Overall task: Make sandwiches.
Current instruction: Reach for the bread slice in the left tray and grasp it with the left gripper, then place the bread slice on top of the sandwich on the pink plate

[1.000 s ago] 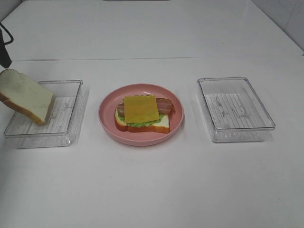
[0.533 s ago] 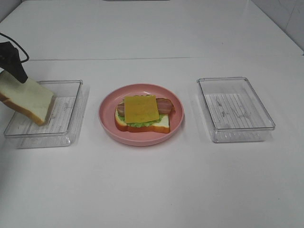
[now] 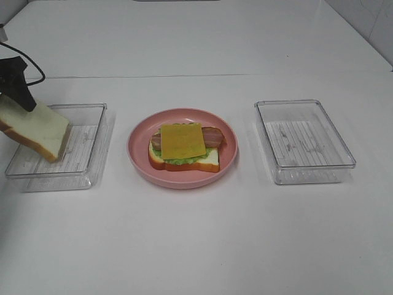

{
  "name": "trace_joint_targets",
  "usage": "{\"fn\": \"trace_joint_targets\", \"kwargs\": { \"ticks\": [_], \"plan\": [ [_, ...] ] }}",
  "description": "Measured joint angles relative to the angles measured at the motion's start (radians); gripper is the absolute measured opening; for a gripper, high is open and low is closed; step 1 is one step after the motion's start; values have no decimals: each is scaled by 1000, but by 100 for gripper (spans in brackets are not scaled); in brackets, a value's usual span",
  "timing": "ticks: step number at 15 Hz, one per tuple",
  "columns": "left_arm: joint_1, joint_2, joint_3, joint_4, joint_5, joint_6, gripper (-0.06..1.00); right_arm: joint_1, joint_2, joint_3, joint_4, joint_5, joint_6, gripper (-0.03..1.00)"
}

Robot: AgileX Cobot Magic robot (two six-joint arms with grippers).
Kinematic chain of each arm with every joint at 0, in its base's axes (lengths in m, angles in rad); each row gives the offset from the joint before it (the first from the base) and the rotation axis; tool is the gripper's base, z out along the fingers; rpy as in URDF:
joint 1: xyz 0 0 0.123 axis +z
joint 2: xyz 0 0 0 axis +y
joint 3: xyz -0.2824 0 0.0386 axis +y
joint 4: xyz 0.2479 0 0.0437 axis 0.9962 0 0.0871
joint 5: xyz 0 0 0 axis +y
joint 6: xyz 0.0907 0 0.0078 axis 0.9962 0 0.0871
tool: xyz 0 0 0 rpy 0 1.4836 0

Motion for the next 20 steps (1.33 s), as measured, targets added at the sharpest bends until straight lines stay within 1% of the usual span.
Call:
{"fn": "trace_joint_targets", "kwargs": {
  "ticks": [2, 3, 4, 13, 16, 19, 20],
  "plan": [
    [0, 0, 0, 0, 0, 4, 32, 0, 0, 0, 0, 0, 0, 95],
    [0, 0, 0, -8, 1, 4, 25, 0, 0, 0, 0, 0, 0, 95],
    [0, 0, 0, -10, 1, -3, 23, 0, 0, 0, 0, 0, 0, 95],
    [0, -17, 0, -27, 4, -30, 21, 0, 0, 0, 0, 0, 0, 95],
    [0, -132, 0, -41, 13, -30, 20, 0, 0, 0, 0, 0, 0, 95],
    [-3, -248, 0, -83, 7, -33, 20, 0, 0, 0, 0, 0, 0, 95],
    [-10, -291, 0, -122, 7, -34, 20, 0, 0, 0, 0, 0, 0, 95]
  ]
}}
